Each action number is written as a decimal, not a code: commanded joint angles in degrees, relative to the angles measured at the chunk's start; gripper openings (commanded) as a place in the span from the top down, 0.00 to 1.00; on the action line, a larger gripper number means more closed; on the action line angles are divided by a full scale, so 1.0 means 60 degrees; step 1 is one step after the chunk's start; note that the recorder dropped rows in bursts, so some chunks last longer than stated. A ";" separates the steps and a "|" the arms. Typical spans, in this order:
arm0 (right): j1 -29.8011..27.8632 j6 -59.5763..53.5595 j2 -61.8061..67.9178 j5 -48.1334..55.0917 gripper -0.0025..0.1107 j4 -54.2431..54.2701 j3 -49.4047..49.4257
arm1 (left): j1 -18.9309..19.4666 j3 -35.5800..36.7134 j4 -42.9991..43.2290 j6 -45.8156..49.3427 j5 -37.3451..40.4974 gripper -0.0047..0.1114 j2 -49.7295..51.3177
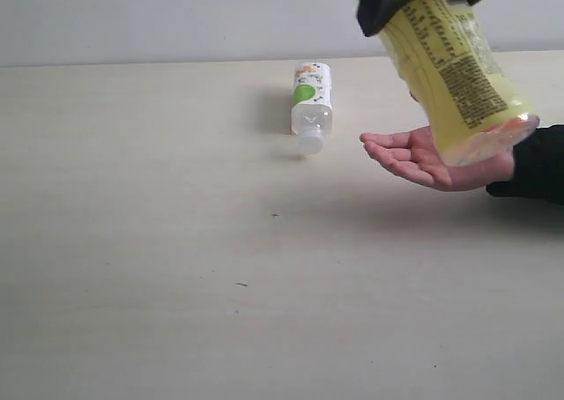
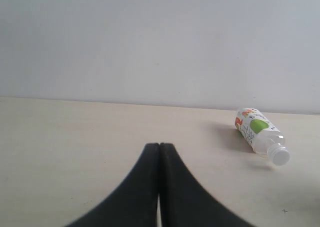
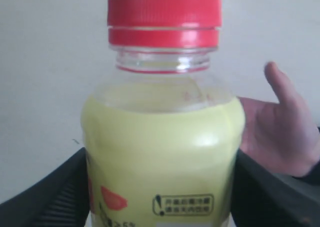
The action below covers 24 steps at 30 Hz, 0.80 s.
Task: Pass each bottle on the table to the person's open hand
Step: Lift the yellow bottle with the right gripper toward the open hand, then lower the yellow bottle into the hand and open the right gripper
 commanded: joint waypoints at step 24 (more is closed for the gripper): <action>-0.2490 -0.0738 0.3931 -0.2759 0.98 0.0208 0.0895 | 0.0011 0.0033 -0.0075 0.0011 -0.0008 0.96 -0.0061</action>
